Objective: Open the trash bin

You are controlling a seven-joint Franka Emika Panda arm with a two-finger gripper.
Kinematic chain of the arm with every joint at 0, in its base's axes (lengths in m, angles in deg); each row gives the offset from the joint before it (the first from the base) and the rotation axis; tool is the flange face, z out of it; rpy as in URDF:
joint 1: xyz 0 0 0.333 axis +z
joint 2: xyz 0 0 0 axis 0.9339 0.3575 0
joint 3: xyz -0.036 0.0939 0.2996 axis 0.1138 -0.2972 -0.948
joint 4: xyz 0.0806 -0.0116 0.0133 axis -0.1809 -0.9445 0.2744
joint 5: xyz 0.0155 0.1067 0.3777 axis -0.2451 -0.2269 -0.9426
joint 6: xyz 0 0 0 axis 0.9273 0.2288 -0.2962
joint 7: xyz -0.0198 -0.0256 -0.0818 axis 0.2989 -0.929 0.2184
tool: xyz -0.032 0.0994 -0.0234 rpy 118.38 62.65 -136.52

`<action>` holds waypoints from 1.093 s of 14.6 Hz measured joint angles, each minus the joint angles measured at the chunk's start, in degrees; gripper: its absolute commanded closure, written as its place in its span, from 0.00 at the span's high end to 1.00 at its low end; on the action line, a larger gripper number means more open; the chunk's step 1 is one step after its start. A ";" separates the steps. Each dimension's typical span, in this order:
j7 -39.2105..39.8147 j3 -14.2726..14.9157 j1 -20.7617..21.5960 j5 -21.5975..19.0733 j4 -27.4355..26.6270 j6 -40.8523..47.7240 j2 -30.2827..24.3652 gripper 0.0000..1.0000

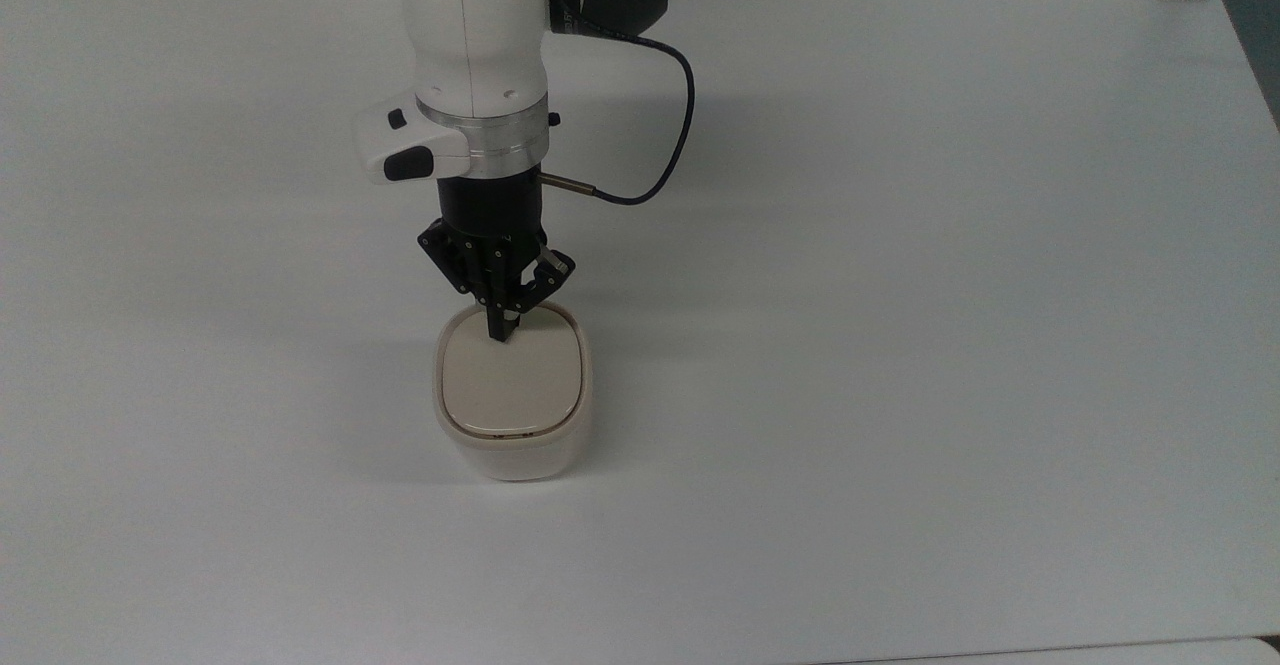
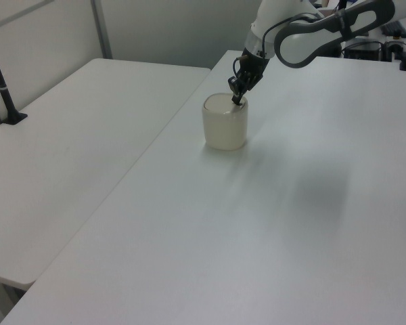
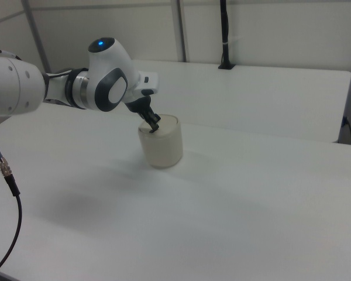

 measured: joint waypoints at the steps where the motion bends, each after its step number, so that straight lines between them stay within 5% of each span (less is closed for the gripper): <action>1: 0.00 0.00 0.01 0.10 0.00 0.00 0.00 0.00; 7: -0.55 0.00 -0.04 0.10 0.42 0.71 -2.44 0.00; 11: -0.65 0.00 -0.12 0.07 1.05 12.16 -9.13 0.09; 13: -0.65 -0.11 -0.11 0.07 1.09 18.87 -12.48 0.26; 16: -0.65 -0.69 -0.02 0.06 1.09 27.85 -16.96 0.65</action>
